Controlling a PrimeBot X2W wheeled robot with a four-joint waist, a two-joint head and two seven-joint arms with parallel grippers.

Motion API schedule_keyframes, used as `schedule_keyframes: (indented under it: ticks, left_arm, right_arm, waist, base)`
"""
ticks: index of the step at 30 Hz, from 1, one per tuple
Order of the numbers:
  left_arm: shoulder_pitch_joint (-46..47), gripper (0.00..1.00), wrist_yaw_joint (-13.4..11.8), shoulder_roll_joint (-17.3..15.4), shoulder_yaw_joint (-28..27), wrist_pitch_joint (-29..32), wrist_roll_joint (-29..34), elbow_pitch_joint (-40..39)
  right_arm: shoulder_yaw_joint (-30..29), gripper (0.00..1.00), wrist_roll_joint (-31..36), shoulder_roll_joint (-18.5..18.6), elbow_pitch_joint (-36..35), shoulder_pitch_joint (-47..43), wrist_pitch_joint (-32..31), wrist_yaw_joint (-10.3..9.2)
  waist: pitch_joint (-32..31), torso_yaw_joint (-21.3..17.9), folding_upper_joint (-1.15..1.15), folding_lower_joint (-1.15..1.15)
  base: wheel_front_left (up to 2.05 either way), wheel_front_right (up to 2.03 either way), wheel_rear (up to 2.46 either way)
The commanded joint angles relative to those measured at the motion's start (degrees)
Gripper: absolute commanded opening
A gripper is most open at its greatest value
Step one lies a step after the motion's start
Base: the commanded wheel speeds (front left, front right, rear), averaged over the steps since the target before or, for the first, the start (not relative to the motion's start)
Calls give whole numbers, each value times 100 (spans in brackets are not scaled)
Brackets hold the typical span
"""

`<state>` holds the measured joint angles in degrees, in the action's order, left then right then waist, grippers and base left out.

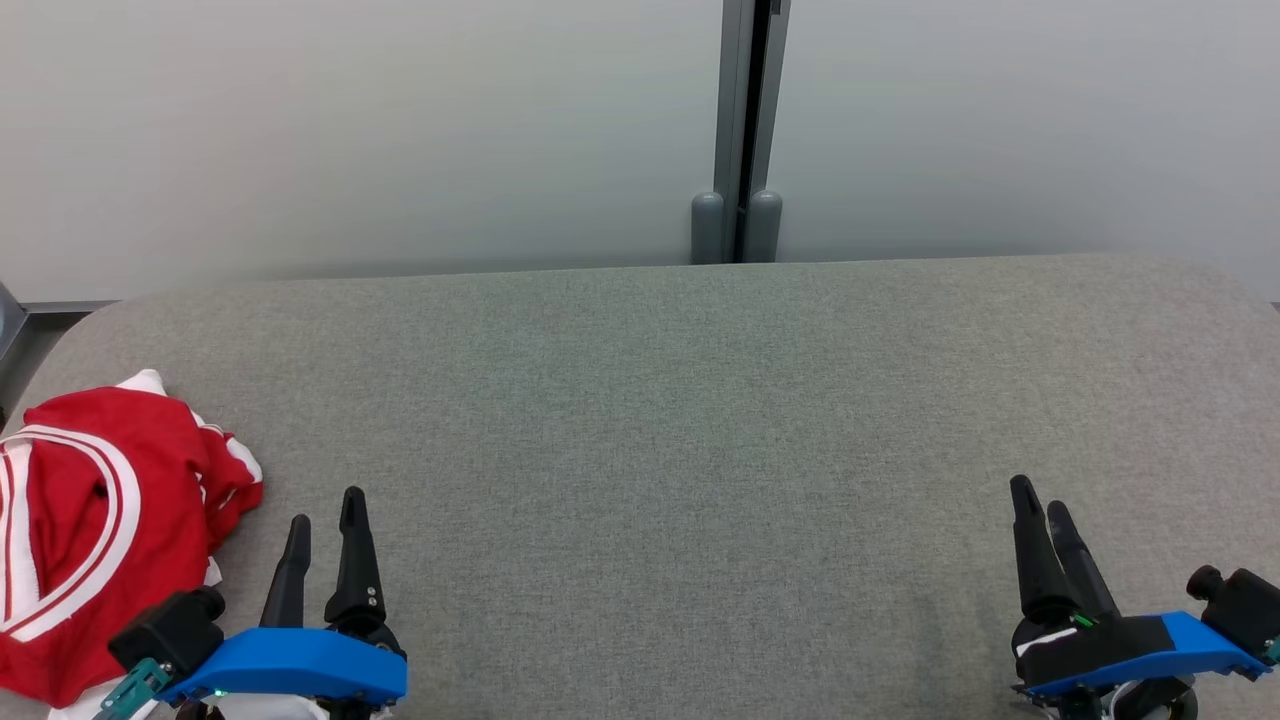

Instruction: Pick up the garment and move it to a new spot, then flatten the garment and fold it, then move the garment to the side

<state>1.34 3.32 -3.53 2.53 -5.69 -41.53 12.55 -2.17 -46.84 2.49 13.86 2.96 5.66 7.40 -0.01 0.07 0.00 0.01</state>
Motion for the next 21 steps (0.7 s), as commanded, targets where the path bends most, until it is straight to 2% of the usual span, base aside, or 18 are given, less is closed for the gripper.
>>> schedule_keyframes:
  ticks: [1, 21]
  left_arm:
    - [28, 100, -13, -63, 23, -61, 183, -81]
    - [-28, 100, -106, -136, 251, -372, 1495, 0]
  right_arm:
    - [10, 100, 181, 39, -78, -15, 62, 10]
    - [68, 100, 1348, 46, 116, 7, 381, 12]
  waist:
    - [-1, 5, 0, -1]
    - [-13, 6, 0, -1]
  base:
    - [0, 0, 0]
    - [0, 0, 0]
